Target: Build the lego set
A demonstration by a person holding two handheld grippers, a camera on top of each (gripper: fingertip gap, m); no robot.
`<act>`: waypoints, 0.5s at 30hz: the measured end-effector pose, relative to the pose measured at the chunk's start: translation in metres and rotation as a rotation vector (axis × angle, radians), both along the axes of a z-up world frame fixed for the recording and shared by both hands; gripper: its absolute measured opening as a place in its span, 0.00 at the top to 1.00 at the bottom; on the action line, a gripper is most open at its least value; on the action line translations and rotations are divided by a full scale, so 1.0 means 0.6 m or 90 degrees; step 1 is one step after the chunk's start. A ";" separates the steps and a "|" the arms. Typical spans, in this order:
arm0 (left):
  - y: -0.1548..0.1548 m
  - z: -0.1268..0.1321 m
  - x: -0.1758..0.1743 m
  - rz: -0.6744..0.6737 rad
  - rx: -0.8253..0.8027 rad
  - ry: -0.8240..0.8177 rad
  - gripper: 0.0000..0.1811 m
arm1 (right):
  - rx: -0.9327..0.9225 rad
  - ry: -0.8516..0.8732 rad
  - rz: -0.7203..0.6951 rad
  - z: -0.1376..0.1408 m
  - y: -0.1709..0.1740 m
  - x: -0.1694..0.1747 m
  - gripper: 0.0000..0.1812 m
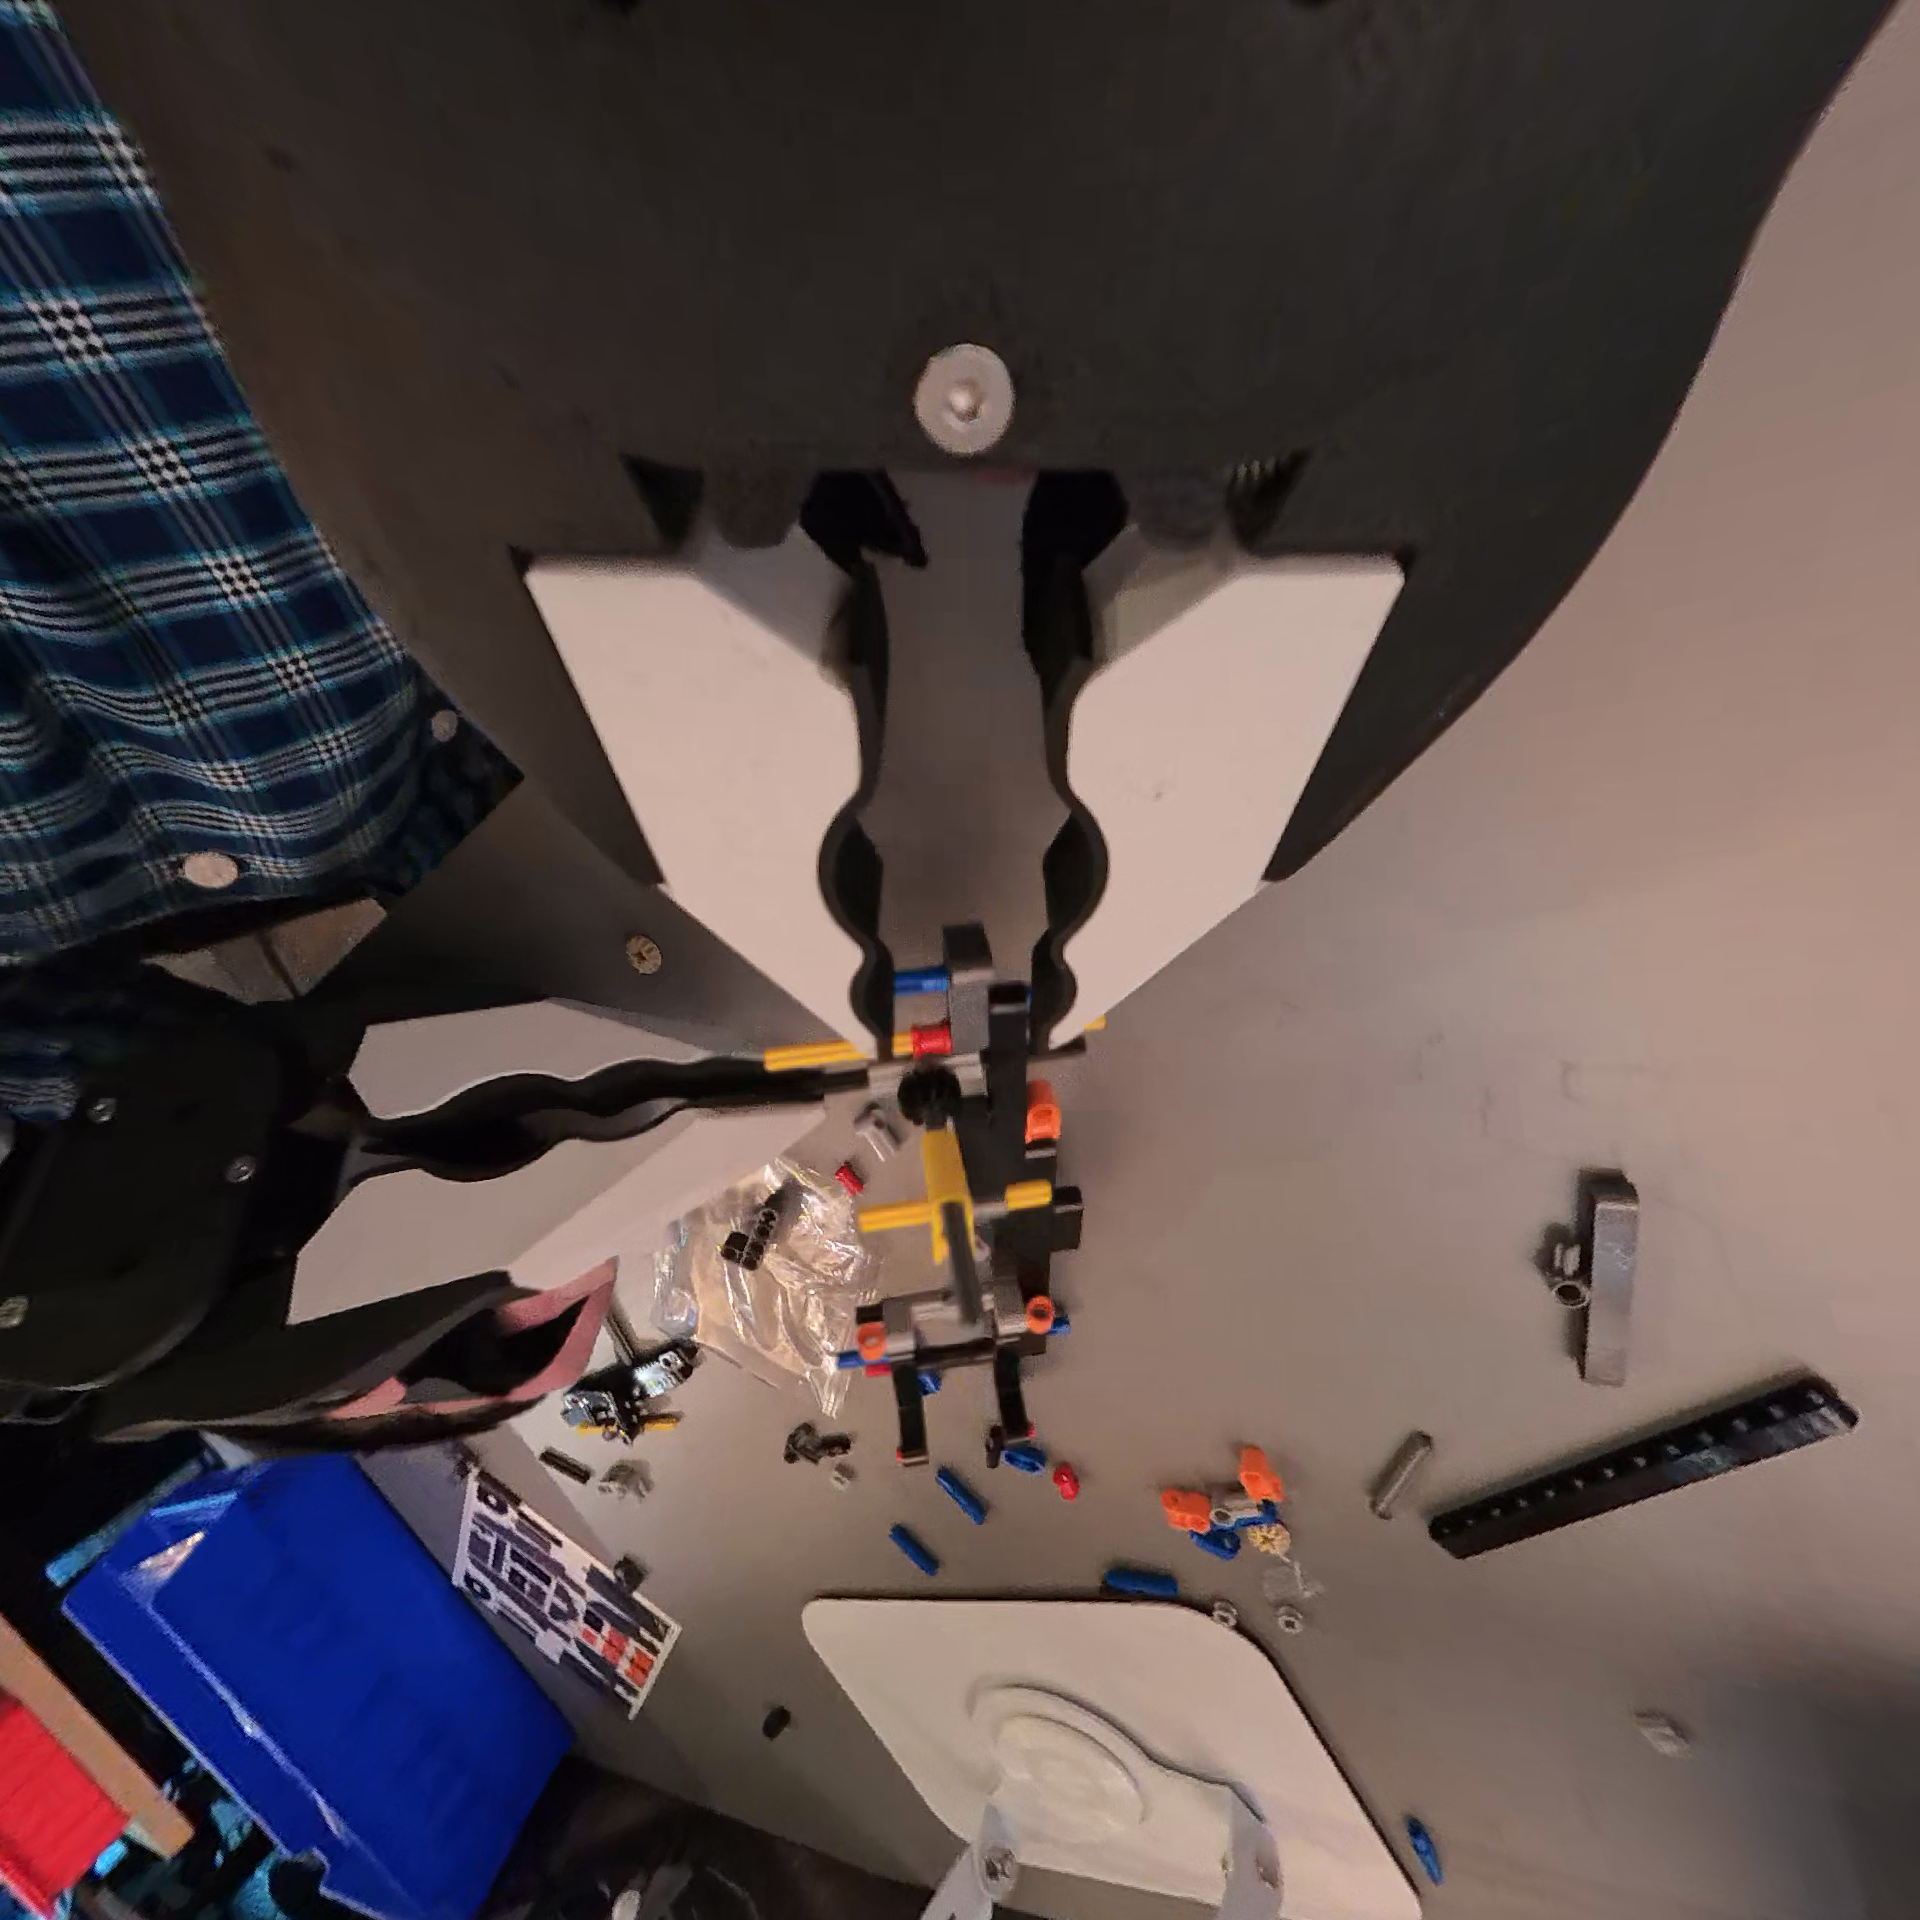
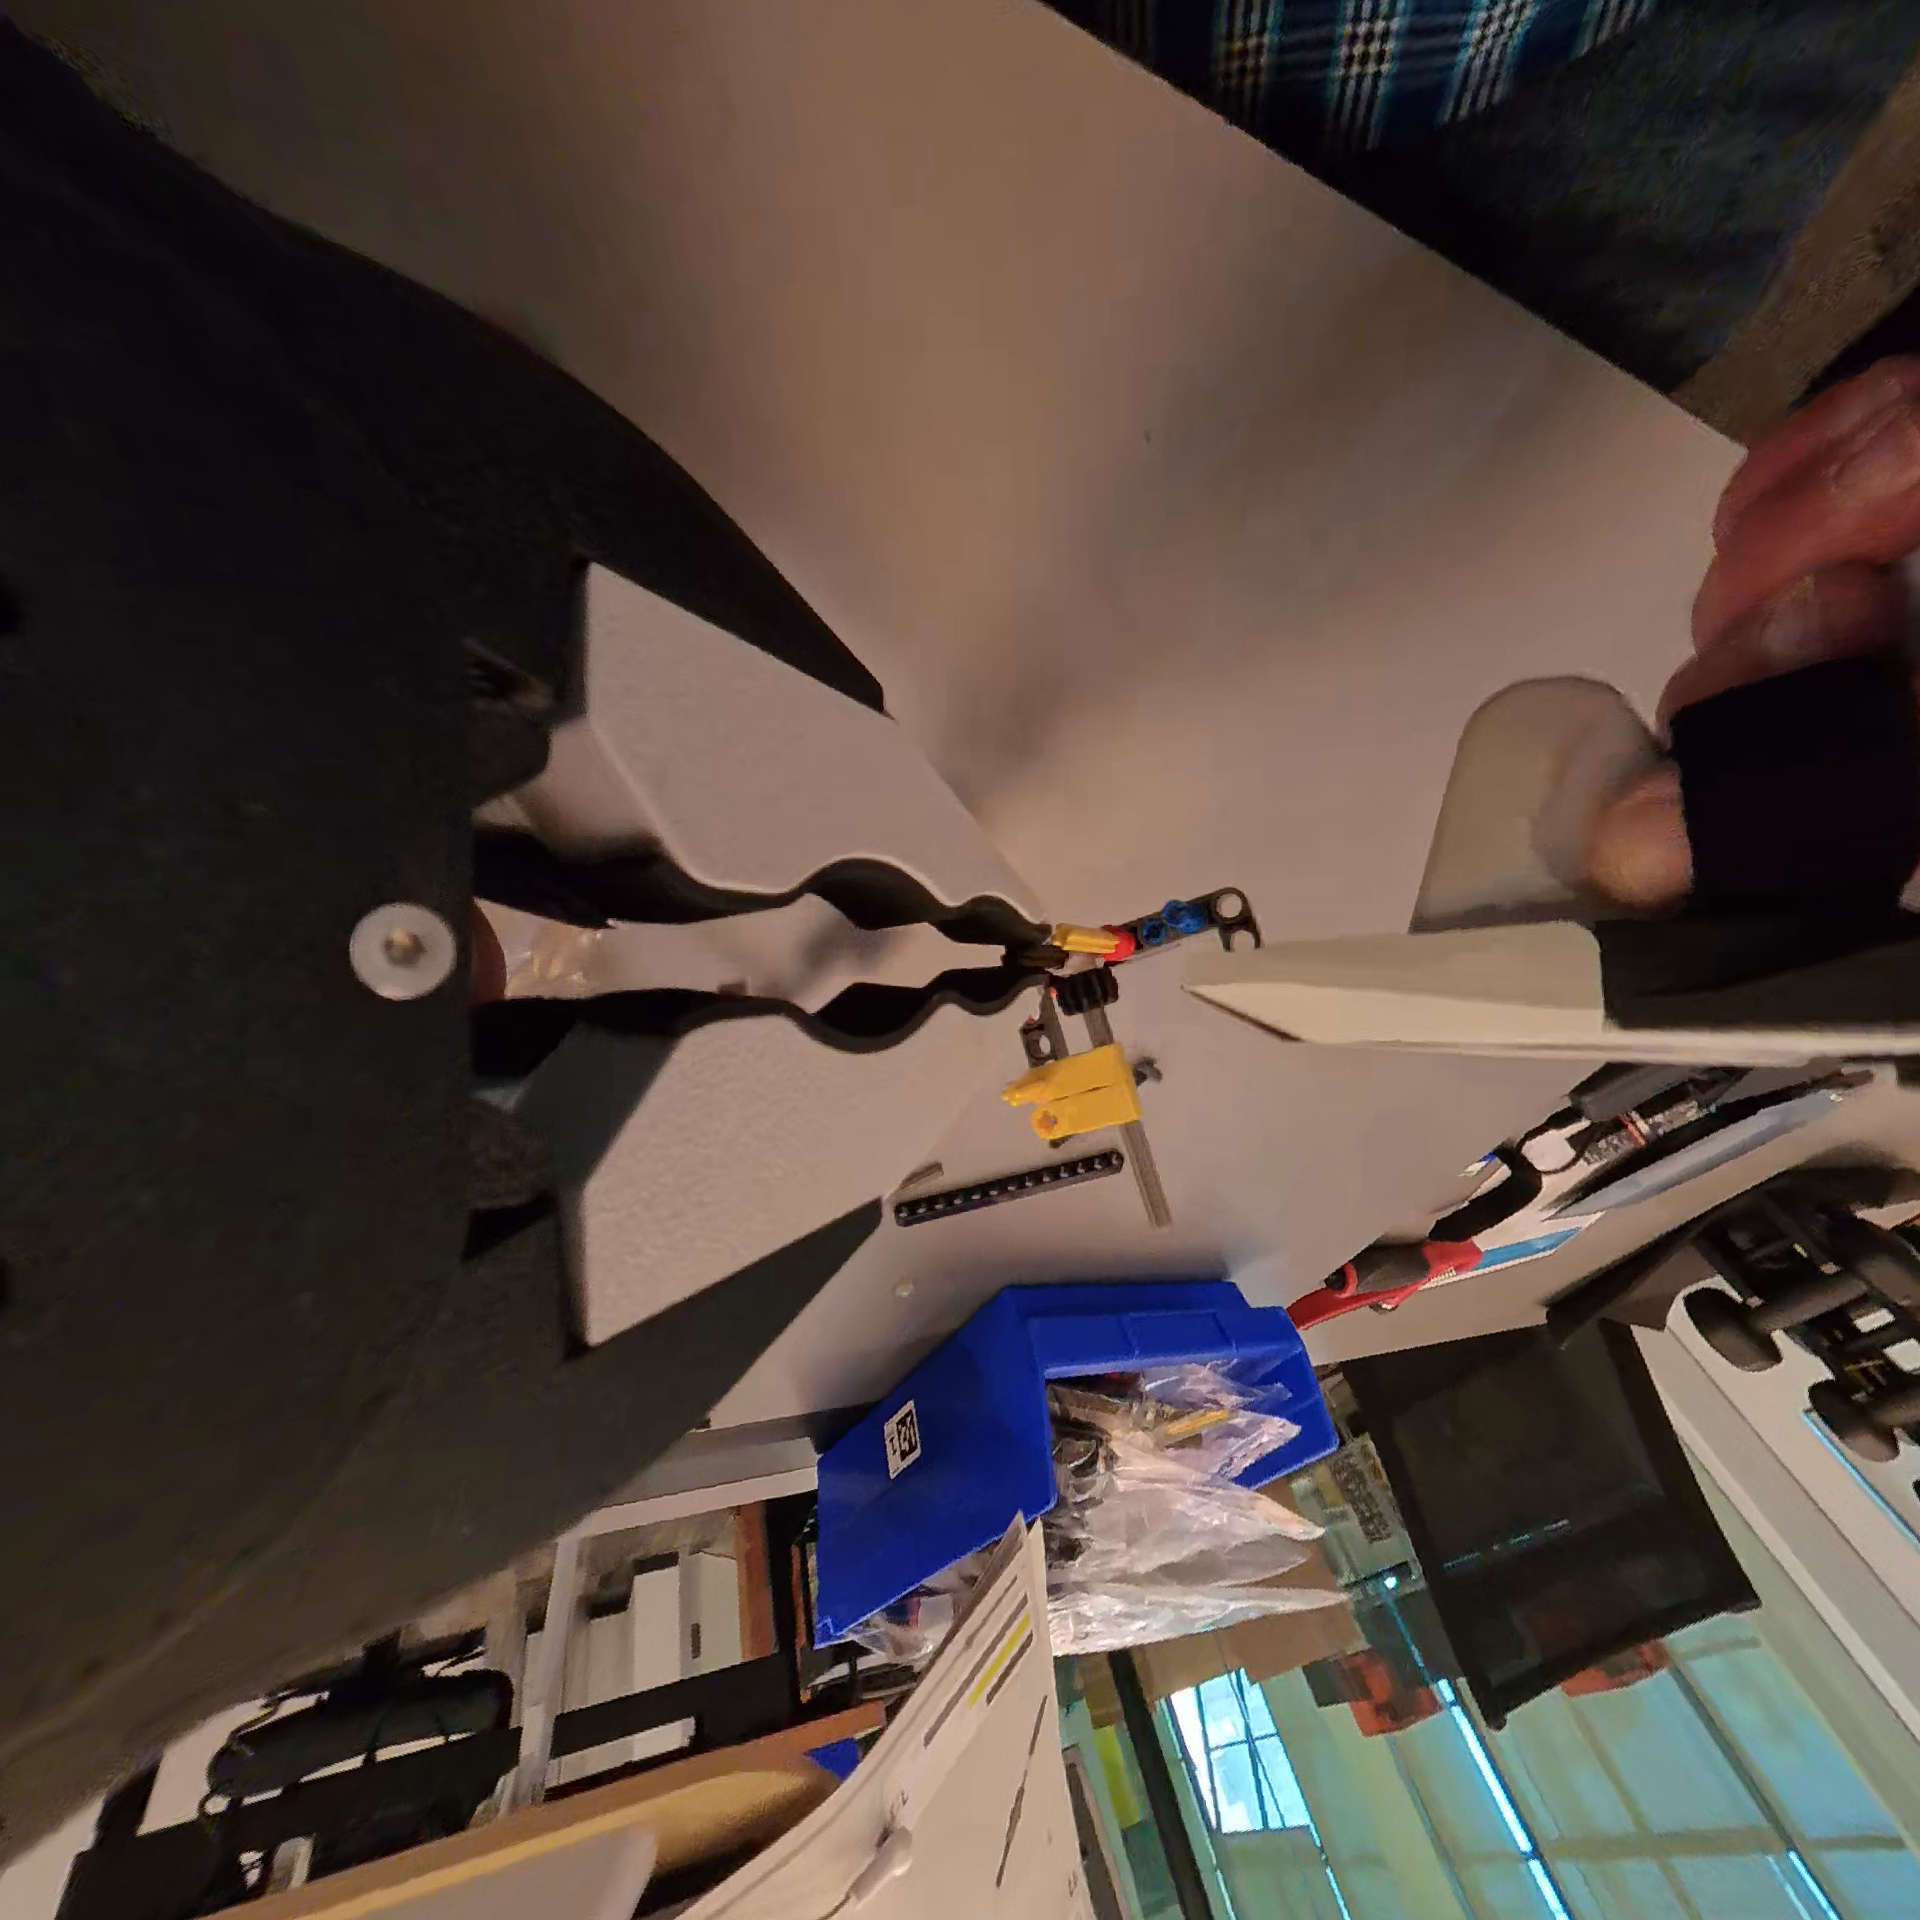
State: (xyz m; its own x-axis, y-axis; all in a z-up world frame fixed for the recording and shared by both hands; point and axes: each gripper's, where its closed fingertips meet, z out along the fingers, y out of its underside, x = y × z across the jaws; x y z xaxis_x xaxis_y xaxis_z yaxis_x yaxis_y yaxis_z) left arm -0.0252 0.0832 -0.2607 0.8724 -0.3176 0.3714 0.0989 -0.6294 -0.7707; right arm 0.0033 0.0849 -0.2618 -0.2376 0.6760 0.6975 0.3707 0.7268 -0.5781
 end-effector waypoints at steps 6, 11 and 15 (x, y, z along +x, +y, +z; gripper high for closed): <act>-0.007 -0.038 0.020 -0.070 -0.081 0.011 0.84 | -0.006 -0.018 0.026 -0.012 -0.011 0.006 0.99; -0.015 -0.068 0.028 -0.125 -0.125 0.065 0.88 | -0.003 -0.051 0.048 -0.036 -0.019 0.014 0.99; -0.016 -0.083 0.032 -0.150 -0.136 0.117 0.88 | 0.001 -0.073 0.050 -0.054 -0.019 0.021 0.99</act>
